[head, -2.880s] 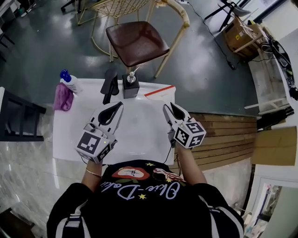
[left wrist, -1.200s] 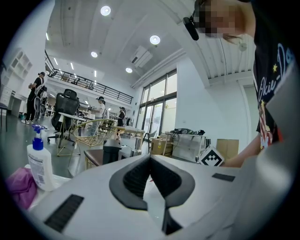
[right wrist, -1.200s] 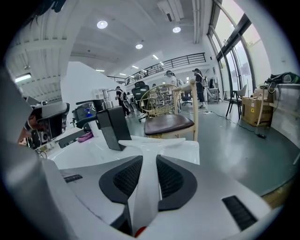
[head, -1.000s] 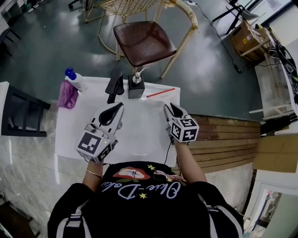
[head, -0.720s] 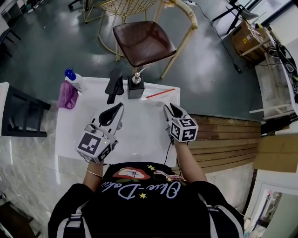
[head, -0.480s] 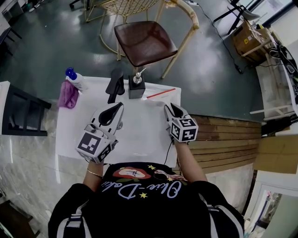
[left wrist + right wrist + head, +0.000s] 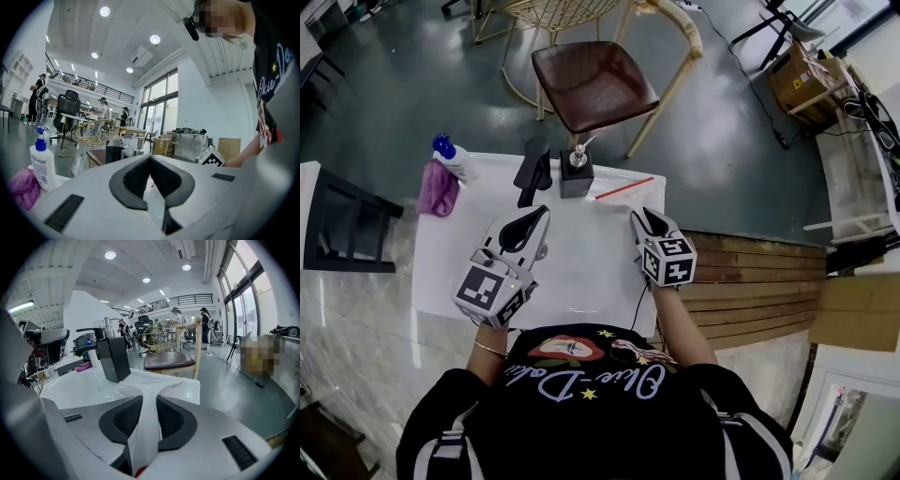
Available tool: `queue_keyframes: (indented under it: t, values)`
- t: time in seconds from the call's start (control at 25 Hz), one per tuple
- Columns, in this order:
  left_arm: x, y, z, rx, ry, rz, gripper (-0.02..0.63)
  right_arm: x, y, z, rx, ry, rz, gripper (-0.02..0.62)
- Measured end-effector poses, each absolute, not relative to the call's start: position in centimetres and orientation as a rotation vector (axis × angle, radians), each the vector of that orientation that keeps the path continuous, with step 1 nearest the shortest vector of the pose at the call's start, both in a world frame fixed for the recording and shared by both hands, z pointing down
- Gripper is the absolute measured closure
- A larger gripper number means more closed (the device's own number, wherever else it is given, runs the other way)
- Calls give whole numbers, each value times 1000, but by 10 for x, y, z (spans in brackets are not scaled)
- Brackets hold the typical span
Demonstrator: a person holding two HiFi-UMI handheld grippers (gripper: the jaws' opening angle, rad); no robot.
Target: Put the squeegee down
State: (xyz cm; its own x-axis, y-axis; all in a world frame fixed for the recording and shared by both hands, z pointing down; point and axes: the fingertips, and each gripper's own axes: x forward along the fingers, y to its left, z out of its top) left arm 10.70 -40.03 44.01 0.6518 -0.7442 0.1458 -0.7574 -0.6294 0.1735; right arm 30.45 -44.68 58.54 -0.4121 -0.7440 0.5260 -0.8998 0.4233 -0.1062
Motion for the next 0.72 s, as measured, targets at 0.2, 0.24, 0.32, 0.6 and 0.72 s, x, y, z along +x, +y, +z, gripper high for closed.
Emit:
queue_keyframes:
  t: [0.2, 0.24, 0.32, 0.6, 0.72]
  values:
    - [107, -401, 438, 2652, -1226, 99, 601, 304, -445, 588, 1382, -2263, 521, 485]
    - [107, -401, 438, 2654, -1224, 98, 601, 304, -445, 589, 1379, -2258, 516, 485]
    - [109, -401, 438, 2667, -1210, 85, 600, 304, -445, 589, 1375, -2249, 508, 485]
    - [110, -401, 439, 2662, -1203, 96, 600, 305, -444, 590, 1372, -2244, 502, 482]
    - [108, -402, 438, 2658, -1211, 91, 601, 304, -445, 590, 1374, -2243, 503, 485]
